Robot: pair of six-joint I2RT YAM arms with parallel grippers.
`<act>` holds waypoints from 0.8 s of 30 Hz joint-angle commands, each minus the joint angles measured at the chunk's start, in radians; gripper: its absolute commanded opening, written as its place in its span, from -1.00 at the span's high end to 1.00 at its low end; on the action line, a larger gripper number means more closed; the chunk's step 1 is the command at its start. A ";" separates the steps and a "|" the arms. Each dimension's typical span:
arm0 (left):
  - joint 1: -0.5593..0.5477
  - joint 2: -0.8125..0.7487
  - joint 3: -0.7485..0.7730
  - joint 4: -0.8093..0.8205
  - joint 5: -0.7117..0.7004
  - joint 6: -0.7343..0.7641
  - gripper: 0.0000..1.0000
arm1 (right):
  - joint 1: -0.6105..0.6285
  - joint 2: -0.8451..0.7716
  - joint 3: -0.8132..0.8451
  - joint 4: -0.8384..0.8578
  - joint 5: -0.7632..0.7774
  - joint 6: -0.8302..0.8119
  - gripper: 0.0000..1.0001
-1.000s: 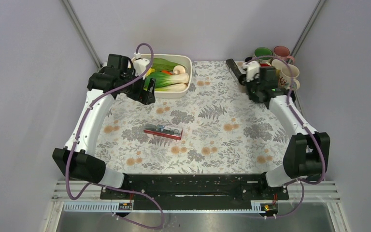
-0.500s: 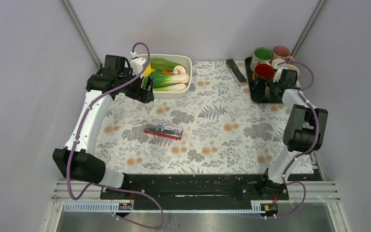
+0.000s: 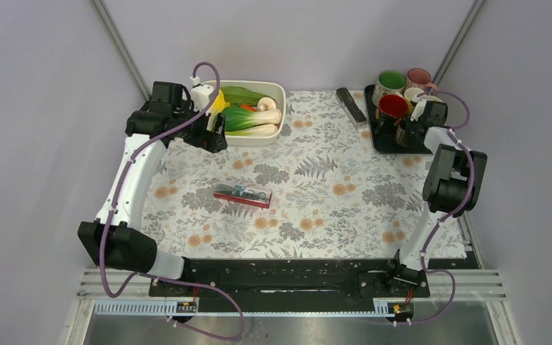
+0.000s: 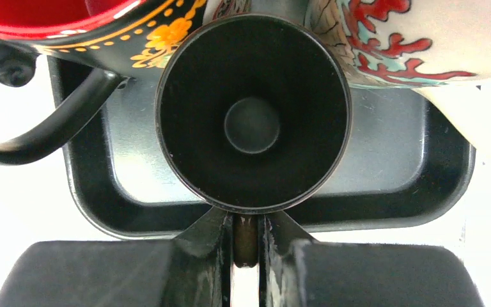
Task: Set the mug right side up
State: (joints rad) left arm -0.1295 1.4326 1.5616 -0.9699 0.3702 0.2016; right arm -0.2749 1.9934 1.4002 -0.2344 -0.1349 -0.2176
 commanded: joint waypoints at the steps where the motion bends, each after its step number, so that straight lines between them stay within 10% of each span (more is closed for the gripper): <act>1: 0.011 -0.040 0.020 0.049 0.017 0.001 -0.97 | 0.003 -0.022 0.038 0.014 -0.050 -0.024 0.64; 11: 0.023 -0.067 -0.029 0.094 0.007 -0.015 -0.98 | 0.000 -0.198 -0.031 -0.029 -0.053 -0.068 -0.97; 18: 0.052 -0.159 -0.359 0.569 -0.122 -0.146 -0.98 | 0.001 -0.492 -0.245 0.059 -0.182 -0.002 -0.99; 24: 0.054 -0.220 -0.828 1.239 -0.193 -0.255 -0.98 | 0.001 -0.893 -0.773 0.698 -0.304 0.318 -0.99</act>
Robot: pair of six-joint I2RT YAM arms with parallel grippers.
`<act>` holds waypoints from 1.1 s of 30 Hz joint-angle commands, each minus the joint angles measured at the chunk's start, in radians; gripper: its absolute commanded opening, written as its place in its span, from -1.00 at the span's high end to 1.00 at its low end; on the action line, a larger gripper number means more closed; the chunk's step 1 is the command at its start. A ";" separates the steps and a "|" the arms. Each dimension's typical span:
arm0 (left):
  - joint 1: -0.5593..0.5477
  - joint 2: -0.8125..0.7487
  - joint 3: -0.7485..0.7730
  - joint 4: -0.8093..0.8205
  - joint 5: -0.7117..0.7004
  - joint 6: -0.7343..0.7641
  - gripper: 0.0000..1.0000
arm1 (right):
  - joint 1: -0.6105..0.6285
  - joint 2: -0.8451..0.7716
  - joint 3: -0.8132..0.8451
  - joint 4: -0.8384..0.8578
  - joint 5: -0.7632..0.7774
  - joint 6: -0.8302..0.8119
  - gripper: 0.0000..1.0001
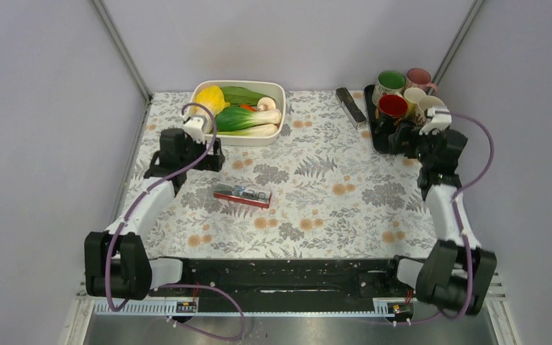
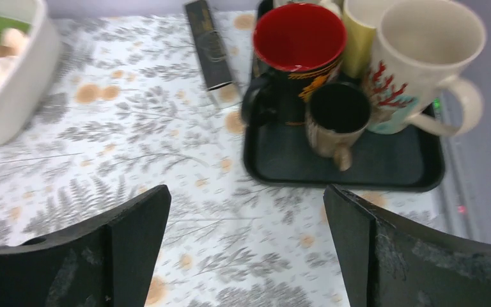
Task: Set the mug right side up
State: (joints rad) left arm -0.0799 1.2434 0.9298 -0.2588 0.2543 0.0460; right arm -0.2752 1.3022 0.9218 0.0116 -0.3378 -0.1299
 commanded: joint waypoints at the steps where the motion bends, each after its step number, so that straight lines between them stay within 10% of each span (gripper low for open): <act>1: 0.006 -0.037 -0.250 0.594 -0.099 -0.112 -0.98 | 0.001 -0.256 -0.381 0.521 -0.087 0.265 -0.99; 16: 0.051 -0.129 -0.747 1.183 -0.326 -0.129 -0.98 | 0.003 -0.610 -0.860 0.628 0.172 0.437 -0.99; 33: 0.051 -0.175 -0.794 1.221 -0.374 -0.129 -0.98 | 0.004 -0.547 -0.885 0.640 0.213 0.457 -0.99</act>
State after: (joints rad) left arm -0.0322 1.0950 0.1505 0.8658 -0.1135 -0.0731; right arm -0.2749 0.7444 0.0181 0.6056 -0.1562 0.3138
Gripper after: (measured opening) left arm 0.988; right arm 0.993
